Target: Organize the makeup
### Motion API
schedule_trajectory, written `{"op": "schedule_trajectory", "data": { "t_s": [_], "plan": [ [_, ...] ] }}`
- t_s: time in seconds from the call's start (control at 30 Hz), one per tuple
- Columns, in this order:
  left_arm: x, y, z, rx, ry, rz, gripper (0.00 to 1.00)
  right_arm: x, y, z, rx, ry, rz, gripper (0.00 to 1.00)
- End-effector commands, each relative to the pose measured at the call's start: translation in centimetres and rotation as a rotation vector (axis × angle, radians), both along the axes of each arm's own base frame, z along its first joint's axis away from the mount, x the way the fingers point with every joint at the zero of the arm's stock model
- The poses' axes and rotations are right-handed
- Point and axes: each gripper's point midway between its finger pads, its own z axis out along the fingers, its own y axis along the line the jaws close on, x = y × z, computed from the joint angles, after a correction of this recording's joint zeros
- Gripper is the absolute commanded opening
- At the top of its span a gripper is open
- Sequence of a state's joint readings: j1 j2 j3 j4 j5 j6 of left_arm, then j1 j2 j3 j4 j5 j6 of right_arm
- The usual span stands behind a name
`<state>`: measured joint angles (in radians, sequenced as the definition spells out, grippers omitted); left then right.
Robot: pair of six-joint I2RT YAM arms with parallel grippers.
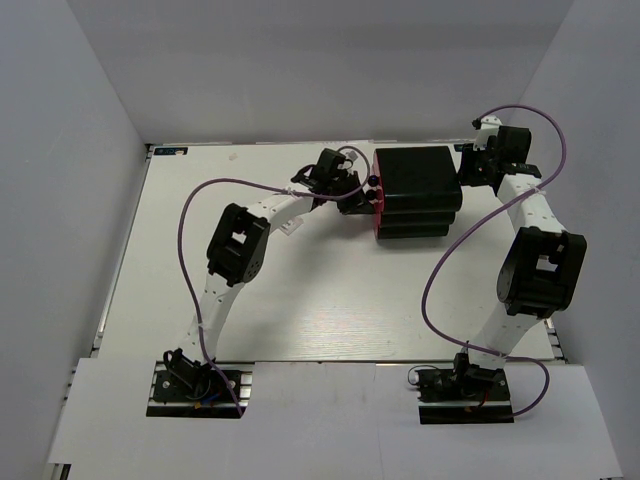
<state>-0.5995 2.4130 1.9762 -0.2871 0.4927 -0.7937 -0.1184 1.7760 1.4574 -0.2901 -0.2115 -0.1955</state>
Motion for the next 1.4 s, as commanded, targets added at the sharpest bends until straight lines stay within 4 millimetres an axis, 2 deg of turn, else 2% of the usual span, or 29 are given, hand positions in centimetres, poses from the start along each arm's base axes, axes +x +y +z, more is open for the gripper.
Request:
{"op": "schedule_trajectory", "data": {
  "t_s": [0.0, 0.03, 0.07, 0.1, 0.13, 0.2, 0.23, 0.43, 0.6, 0.63, 0.67, 0.7, 0.73, 0.8, 0.83, 0.87, 0.93, 0.97, 1.13, 1.17, 1.23, 1.37],
  "plan": [
    [0.0, 0.0, 6.5, -0.035, -0.12, 0.029, 0.08, 0.0, 0.8, 0.2, 0.015, 0.008, 0.026, 0.44],
    [0.2, 1.3, 5.4, -0.004, -0.109, 0.056, 0.15, 0.0, 0.7, 0.2, 0.007, 0.008, 0.021, 0.49],
    [0.3, 1.8, 6.4, 0.004, -0.133, 0.083, 0.19, 0.0, 0.6, 0.2, 0.007, 0.009, 0.017, 0.53],
    [0.7, 2.7, 6.3, 0.015, -0.137, 0.105, 0.24, -0.1, 0.5, 0.1, 0.004, 0.008, 0.016, 0.6],
    [0.1, 3.2, 5.0, 0.037, -0.119, 0.109, 0.31, -0.1, 0.5, 0.1, 0.002, 0.008, 0.015, 0.61],
    [0.2, 4.1, 5.4, 0.049, -0.135, 0.125, 0.34, -0.1, 0.4, -0.1, 0.004, 0.014, 0.013, 0.61],
    [0.0, 4.4, 4.9, 0.062, -0.134, 0.12, 0.36, 0.0, 0.4, 0.1, 0.006, 0.008, 0.015, 0.61],
    [-0.7, 5.2, 4.8, 0.074, -0.151, 0.129, 0.46, -0.3, 0.0, 0.3, 0.002, 0.009, 0.007, 0.62],
    [0.8, 7.4, 3.3, 0.112, -0.136, 0.205, 0.54, -0.4, -1.0, 1.2, -0.02, -0.016, -0.025, 0.67],
    [0.9, 7.3, 2.4, 0.117, -0.122, 0.203, 0.54, -0.4, -1.9, 1.3, -0.047, -0.023, -0.065, 0.7],
    [1.5, 7.5, 2.5, 0.111, -0.121, 0.215, 0.55, -0.4, -2.1, 1.7, -0.058, -0.034, -0.08, 0.75],
    [1.7, 7.3, 2.3, 0.105, -0.114, 0.218, 0.57, -0.4, -2.6, 1.9, -0.068, -0.043, -0.102, 0.76],
    [1.9, 7.0, 1.4, 0.1, -0.105, 0.216, 0.59, -0.4, -3.1, 2.0, -0.083, -0.049, -0.124, 0.77],
    [2.6, 6.9, 1.2, 0.073, -0.089, 0.232, 0.63, -0.6, -3.4, 2.4, -0.091, -0.058, -0.136, 0.78],
    [2.8, 6.4, 1.2, 0.052, -0.088, 0.227, 0.64, -0.6, -3.5, 2.6, -0.091, -0.066, -0.138, 0.78],
    [3.0, 6.2, 0.3, 0.048, -0.074, 0.228, 0.65, -0.9, -3.6, 2.5, -0.091, -0.064, -0.141, 0.78],
    [3.3, 5.3, 0.4, 0.002, -0.058, 0.22, 0.66, -1.0, -3.6, 2.5, -0.087, -0.066, -0.139, 0.78],
    [3.3, 5.1, -0.5, -0.003, -0.041, 0.215, 0.66, -1.1, -3.7, 2.3, -0.085, -0.063, -0.139, 0.77],
    [3.8, 3.7, -0.7, -0.08, -0.028, 0.201, 0.66, -1.4, -4.0, 2.4, -0.079, -0.069, -0.14, 0.77],
    [3.6, 3.6, -1.3, -0.082, -0.01, 0.192, 0.66, -1.4, -4.0, 2.5, -0.077, -0.071, -0.142, 0.78],
    [4.1, 3.0, -0.6, -0.125, -0.032, 0.186, 0.66, -1.5, -4.1, 2.5, -0.072, -0.072, -0.141, 0.77],
    [4.1, 2.4, -0.5, -0.165, -0.016, 0.178, 0.66, -1.6, -4.2, 2.5, -0.062, -0.072, -0.141, 0.77]
  ]
}}
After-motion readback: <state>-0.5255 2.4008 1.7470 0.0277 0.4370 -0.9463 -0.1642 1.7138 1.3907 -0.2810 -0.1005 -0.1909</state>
